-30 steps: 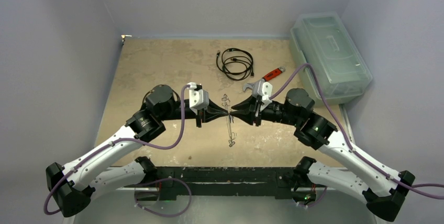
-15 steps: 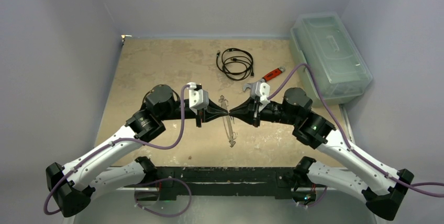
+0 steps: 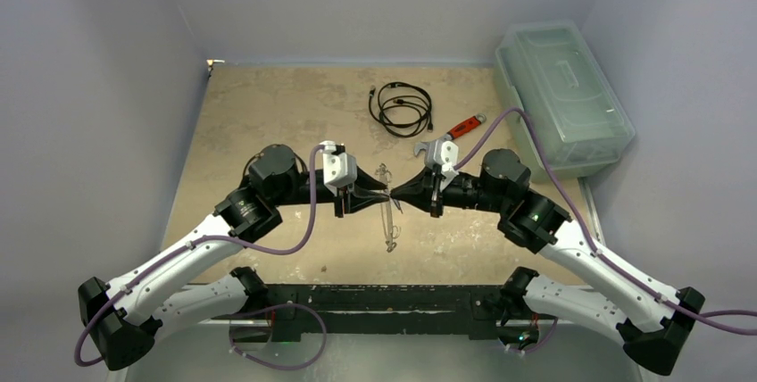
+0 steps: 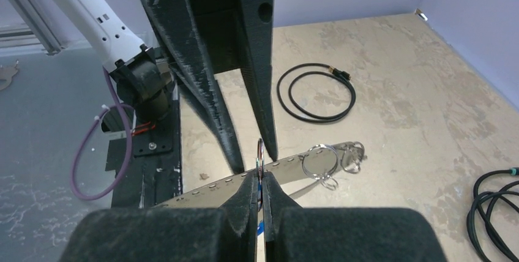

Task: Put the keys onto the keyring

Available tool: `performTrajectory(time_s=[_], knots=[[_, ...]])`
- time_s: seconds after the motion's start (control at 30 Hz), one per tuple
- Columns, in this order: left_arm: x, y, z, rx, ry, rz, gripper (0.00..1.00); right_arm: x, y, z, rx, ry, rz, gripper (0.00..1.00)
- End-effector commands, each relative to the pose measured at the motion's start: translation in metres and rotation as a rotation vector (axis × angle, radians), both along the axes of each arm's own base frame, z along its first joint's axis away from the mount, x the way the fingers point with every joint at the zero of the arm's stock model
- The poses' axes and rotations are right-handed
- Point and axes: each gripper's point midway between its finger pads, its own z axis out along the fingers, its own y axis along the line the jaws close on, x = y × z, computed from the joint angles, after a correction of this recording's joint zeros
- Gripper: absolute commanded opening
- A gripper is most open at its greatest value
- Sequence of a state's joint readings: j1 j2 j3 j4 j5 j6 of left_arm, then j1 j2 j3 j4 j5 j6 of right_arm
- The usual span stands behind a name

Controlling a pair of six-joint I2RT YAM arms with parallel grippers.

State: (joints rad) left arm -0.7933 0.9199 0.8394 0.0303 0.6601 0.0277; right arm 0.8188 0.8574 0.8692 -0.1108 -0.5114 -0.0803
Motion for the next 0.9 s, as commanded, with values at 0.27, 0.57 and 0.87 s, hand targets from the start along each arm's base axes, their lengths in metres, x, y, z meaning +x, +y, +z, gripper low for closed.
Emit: performTrajectory(time_s=[0.27, 0.57, 0.87], knots=[[0.008, 0.010, 0.016, 0.032, -0.087, 0.069, 0.47, 0.017, -0.011, 0.015, -0.049, -0.039, -0.109, 0.00], [0.016, 0.006, 0.010, 0.066, -0.090, 0.080, 0.31, 0.033, -0.019, -0.006, -0.206, -0.017, -0.170, 0.00], [0.011, 0.001, 0.003, 0.112, -0.129, 0.000, 0.35, 0.019, -0.014, -0.006, -0.218, -0.001, -0.085, 0.00]])
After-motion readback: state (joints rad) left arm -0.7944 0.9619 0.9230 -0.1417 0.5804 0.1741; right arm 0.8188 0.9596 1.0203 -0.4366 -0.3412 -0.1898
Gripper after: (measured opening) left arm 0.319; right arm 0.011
